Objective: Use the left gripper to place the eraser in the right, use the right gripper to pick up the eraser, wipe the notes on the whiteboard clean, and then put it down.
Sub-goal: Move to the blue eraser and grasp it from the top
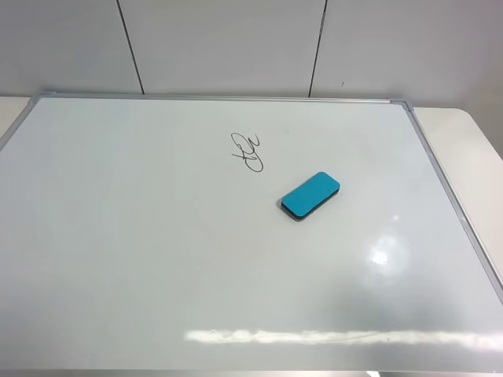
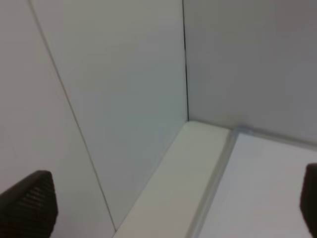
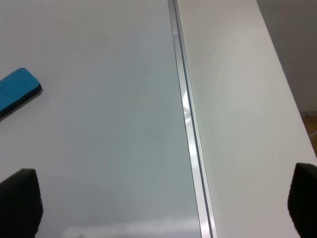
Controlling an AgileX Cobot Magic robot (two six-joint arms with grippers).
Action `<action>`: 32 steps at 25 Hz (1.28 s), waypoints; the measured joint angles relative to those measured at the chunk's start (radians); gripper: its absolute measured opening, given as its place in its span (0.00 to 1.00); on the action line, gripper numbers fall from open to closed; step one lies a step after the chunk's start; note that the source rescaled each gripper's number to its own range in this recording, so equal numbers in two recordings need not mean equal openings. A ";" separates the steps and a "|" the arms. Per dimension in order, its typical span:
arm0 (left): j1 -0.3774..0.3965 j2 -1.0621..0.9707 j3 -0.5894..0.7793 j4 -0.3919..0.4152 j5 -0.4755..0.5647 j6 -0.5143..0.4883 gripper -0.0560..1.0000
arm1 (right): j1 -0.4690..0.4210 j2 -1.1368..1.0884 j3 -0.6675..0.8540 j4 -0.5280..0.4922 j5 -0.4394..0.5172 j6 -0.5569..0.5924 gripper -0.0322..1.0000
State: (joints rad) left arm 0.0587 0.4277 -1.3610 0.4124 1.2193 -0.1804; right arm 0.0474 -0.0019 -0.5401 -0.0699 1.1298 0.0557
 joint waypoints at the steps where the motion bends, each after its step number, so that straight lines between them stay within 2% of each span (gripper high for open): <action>1: 0.000 -0.042 0.018 0.000 0.000 -0.001 1.00 | 0.000 0.000 0.000 0.000 0.000 0.000 1.00; 4: 0.000 -0.175 0.115 -0.008 0.000 -0.003 1.00 | 0.000 0.000 0.000 0.000 0.000 0.000 1.00; 9: 0.024 -0.344 0.369 -0.054 0.001 -0.010 1.00 | 0.000 0.000 0.000 0.000 0.000 0.000 1.00; 12: 0.059 -0.410 0.523 -0.131 -0.005 -0.014 1.00 | 0.000 0.000 0.000 0.000 0.000 0.000 1.00; 16: 0.060 -0.433 0.694 -0.254 -0.099 -0.015 1.00 | 0.000 0.000 0.000 0.000 0.000 0.000 1.00; 20: 0.021 -0.433 0.775 -0.304 -0.135 -0.015 1.00 | 0.000 0.000 0.000 0.000 0.000 0.000 1.00; 27: -0.031 -0.433 0.836 -0.309 -0.131 -0.017 1.00 | 0.000 0.000 0.000 0.000 0.000 0.000 1.00; 32: -0.038 -0.433 0.836 -0.310 -0.131 -0.018 1.00 | 0.000 0.000 0.000 0.000 0.000 0.000 1.00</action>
State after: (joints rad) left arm 0.0211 -0.0055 -0.5252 0.1019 1.0881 -0.1983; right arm 0.0474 -0.0019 -0.5401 -0.0699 1.1298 0.0557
